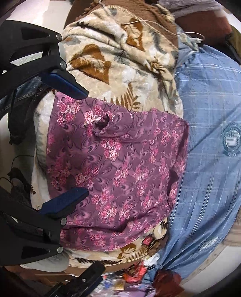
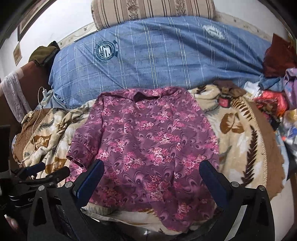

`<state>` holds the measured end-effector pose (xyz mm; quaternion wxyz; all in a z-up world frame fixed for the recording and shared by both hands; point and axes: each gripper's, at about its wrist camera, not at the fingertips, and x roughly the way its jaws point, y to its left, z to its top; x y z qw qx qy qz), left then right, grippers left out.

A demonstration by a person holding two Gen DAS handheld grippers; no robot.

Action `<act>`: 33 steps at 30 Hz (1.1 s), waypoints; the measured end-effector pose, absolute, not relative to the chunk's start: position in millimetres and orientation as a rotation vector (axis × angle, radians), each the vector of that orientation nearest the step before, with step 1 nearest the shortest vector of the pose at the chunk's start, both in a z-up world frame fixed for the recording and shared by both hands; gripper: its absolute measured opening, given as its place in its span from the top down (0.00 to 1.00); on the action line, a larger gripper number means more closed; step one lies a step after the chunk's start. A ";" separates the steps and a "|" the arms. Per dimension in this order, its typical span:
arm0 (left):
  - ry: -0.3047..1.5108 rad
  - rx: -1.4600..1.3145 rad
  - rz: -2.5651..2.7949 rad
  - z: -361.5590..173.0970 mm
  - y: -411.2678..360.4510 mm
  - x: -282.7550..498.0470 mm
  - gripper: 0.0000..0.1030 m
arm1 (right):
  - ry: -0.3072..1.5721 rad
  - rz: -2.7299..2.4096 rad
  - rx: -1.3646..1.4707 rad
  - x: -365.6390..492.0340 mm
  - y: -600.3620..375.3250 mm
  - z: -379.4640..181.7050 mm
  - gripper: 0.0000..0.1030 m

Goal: Fold small clothes
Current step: 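Grasp the purple floral shirt hem with both grippers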

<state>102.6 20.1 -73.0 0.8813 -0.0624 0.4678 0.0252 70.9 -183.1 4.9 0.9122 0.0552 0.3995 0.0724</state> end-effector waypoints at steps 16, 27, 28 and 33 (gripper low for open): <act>0.952 -0.609 -0.166 -130.8 90.9 160.7 0.10 | 0.883 0.547 0.231 178.9 -125.2 -35.9 0.17; 0.943 -0.792 -0.325 -154.8 129.3 174.3 0.93 | 1.295 0.758 0.304 323.4 4.7 -133.5 0.49; 0.928 -0.806 -0.344 -151.5 137.3 173.0 0.93 | 1.334 0.765 0.328 328.8 11.9 -143.8 0.58; 0.838 -0.887 -0.429 -132.0 158.3 164.2 0.94 | 1.390 0.818 0.368 337.8 33.7 -145.3 0.82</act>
